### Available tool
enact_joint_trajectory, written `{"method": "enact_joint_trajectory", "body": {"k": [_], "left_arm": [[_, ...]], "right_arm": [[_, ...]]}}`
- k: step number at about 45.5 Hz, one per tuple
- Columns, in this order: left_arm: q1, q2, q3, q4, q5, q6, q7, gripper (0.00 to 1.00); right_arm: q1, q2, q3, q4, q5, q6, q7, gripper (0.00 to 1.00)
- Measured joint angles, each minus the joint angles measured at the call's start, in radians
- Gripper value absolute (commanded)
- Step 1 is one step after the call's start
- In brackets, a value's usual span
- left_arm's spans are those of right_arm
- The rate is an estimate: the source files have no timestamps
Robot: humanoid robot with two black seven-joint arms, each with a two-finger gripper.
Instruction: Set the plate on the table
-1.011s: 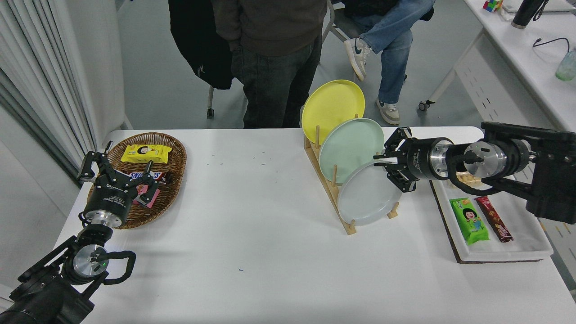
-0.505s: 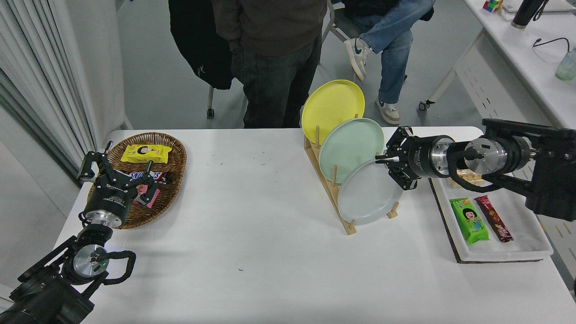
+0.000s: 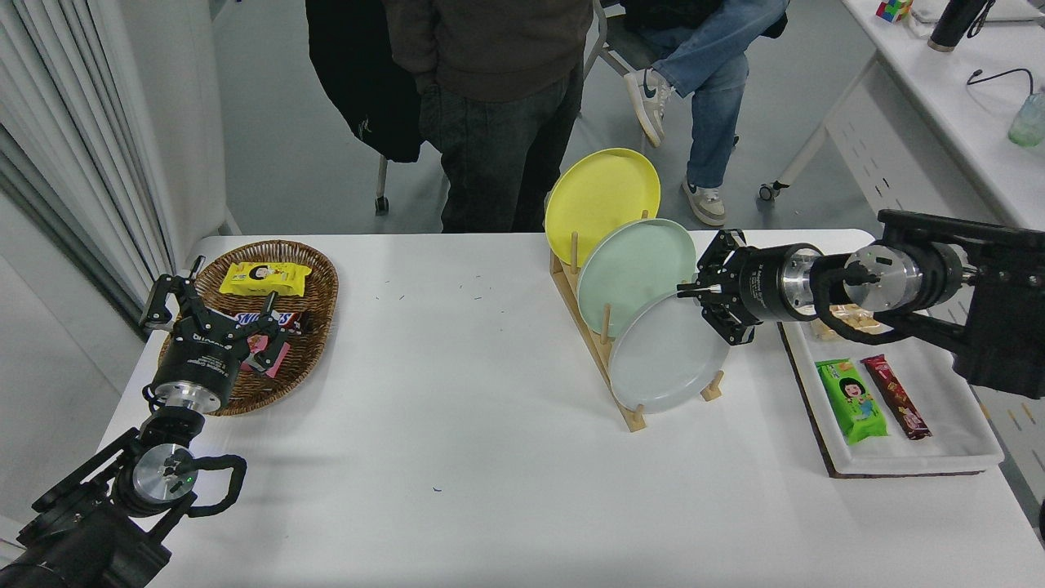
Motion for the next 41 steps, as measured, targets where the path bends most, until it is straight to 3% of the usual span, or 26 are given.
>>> {"method": "enact_joint_trajectory", "body": {"k": [21, 41], "left_arm": [[0.000, 0.000, 0.000, 0.000, 0.000, 0.000, 0.000, 0.98], [0.000, 0.000, 0.000, 0.000, 0.000, 0.000, 0.000, 0.98]], "right_arm": [[0.039, -0.078, 0.089, 0.005, 0.002, 0.080, -0.148, 0.00], [0.080, -0.089, 0.221, 0.005, 0.019, 0.038, -0.254, 0.00]]}}
